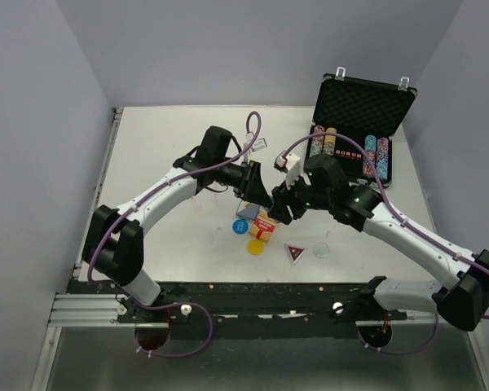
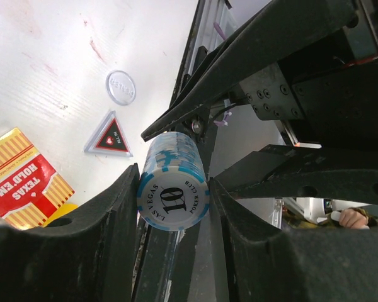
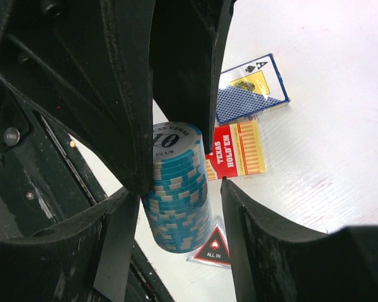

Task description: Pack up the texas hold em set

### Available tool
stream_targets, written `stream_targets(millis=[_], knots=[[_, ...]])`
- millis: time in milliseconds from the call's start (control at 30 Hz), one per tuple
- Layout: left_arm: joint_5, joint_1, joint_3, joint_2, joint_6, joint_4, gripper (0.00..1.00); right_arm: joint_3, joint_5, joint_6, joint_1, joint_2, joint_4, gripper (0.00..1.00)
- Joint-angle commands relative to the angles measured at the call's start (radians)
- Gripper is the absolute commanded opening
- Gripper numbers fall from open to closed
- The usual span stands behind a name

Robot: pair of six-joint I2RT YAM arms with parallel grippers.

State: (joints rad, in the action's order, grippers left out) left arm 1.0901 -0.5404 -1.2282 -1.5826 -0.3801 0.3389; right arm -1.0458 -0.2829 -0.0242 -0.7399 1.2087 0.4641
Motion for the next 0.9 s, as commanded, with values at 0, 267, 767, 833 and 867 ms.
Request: stream_targets(millis=[0, 267, 767, 833, 867], knots=[[0.083, 0.002, 0.007, 0.015, -0.02, -0.054, 0.0, 0.018, 0.077, 0.015, -0.021, -0.003, -0.018, 0.62], [0.082, 0.003, 0.007, 0.021, -0.022, -0.057, 0.0, 0.024, 0.111, 0.013, -0.032, 0.005, -0.03, 0.33], [-0.151, 0.033, 0.024, 0.121, 0.052, -0.017, 0.92, 0.052, 0.359, -0.112, -0.032, 0.028, -0.099, 0.01], [-0.205, 0.049, 0.035, 0.145, 0.047, -0.027, 0.93, 0.055, 0.395, -0.123, -0.024, 0.029, -0.099, 0.01], [-0.24, 0.06, 0.041, 0.16, 0.046, -0.031, 0.94, 0.055, 0.413, -0.129, -0.018, 0.031, -0.097, 0.01]])
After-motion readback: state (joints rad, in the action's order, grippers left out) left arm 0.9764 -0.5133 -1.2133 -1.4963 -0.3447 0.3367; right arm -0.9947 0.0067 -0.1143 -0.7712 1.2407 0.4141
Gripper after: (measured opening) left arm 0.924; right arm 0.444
